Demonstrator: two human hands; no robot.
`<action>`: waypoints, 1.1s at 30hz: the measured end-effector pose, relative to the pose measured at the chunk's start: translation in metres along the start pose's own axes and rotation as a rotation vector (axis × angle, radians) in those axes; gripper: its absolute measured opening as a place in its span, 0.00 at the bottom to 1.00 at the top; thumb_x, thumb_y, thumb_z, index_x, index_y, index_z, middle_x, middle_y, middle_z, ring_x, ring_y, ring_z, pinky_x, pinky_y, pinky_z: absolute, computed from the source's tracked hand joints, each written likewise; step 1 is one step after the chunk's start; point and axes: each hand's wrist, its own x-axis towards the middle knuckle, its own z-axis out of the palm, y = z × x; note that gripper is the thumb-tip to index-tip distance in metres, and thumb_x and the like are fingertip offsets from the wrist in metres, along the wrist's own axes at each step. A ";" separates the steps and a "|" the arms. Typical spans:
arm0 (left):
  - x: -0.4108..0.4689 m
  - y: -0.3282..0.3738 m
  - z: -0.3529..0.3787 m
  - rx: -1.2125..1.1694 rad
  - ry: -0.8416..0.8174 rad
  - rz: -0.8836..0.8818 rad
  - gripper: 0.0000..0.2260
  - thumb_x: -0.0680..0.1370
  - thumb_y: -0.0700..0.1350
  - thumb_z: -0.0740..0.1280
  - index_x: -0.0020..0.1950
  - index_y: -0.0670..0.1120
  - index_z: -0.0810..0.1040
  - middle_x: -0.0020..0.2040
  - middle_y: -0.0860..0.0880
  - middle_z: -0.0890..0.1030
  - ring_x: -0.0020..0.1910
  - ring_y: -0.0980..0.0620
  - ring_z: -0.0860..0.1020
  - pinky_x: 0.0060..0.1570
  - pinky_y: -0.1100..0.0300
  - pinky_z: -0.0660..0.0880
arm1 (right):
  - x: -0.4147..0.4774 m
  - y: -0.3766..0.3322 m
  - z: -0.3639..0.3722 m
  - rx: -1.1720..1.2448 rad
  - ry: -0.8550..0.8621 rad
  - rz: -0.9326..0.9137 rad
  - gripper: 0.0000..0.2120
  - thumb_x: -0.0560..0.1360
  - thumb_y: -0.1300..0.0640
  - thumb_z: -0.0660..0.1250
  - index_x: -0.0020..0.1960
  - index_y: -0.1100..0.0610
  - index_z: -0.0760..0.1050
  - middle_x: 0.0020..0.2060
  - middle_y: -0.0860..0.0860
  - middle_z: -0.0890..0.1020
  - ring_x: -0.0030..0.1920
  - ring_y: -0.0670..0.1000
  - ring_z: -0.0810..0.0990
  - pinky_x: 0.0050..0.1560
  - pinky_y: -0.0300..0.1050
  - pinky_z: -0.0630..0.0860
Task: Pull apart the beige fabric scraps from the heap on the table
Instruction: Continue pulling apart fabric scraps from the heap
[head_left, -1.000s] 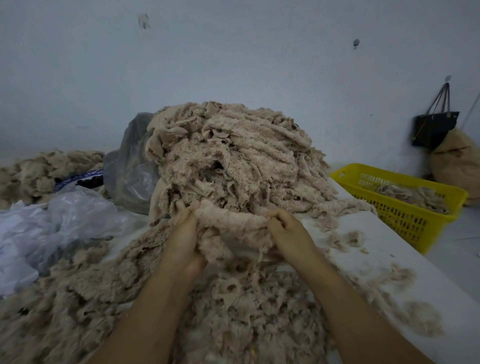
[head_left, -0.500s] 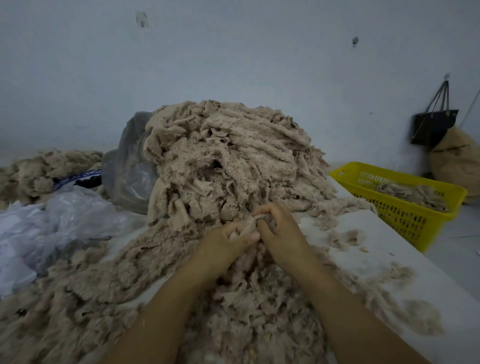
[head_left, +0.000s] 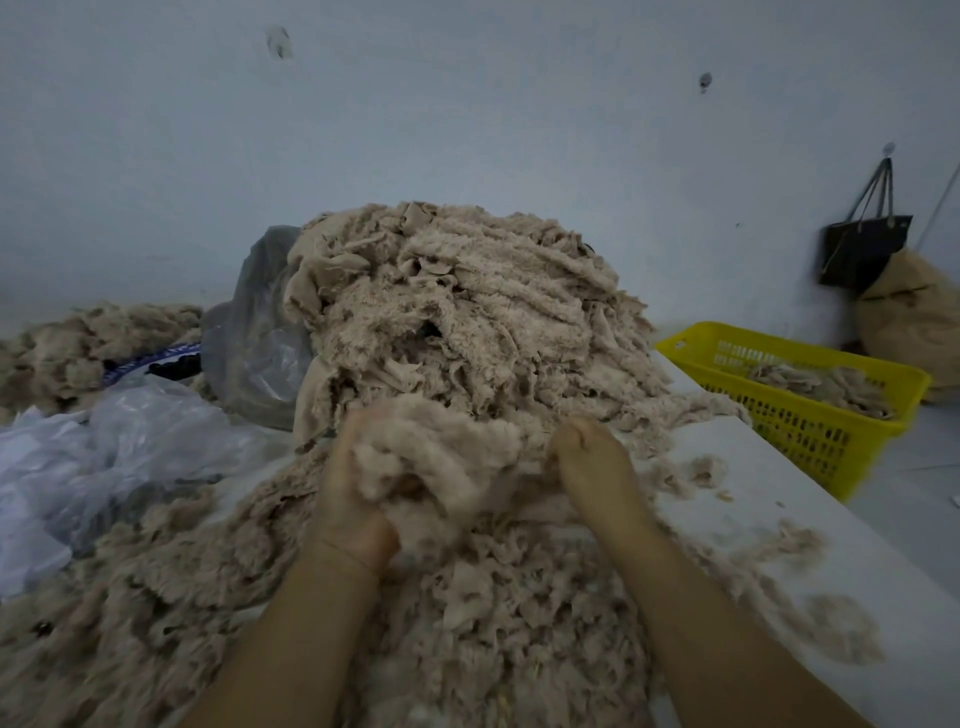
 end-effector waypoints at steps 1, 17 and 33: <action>0.000 0.004 -0.004 -0.038 0.037 0.072 0.08 0.70 0.47 0.75 0.36 0.42 0.84 0.31 0.46 0.83 0.33 0.51 0.83 0.38 0.61 0.81 | 0.002 0.006 -0.006 0.042 0.045 0.086 0.15 0.82 0.59 0.54 0.39 0.62 0.70 0.35 0.53 0.72 0.35 0.50 0.69 0.35 0.45 0.64; 0.010 -0.017 -0.016 -0.043 0.143 -0.020 0.09 0.65 0.44 0.80 0.40 0.43 0.85 0.33 0.50 0.78 0.26 0.59 0.72 0.24 0.69 0.70 | -0.017 -0.019 0.011 0.165 -0.140 -0.282 0.15 0.83 0.55 0.59 0.37 0.52 0.63 0.37 0.47 0.67 0.34 0.40 0.67 0.34 0.33 0.65; 0.010 -0.030 -0.014 0.401 0.302 -0.029 0.12 0.70 0.50 0.70 0.49 0.47 0.88 0.51 0.43 0.86 0.48 0.50 0.85 0.41 0.60 0.82 | -0.028 -0.028 0.028 0.297 -0.493 -0.231 0.18 0.73 0.33 0.67 0.61 0.34 0.73 0.54 0.32 0.80 0.55 0.33 0.77 0.50 0.28 0.74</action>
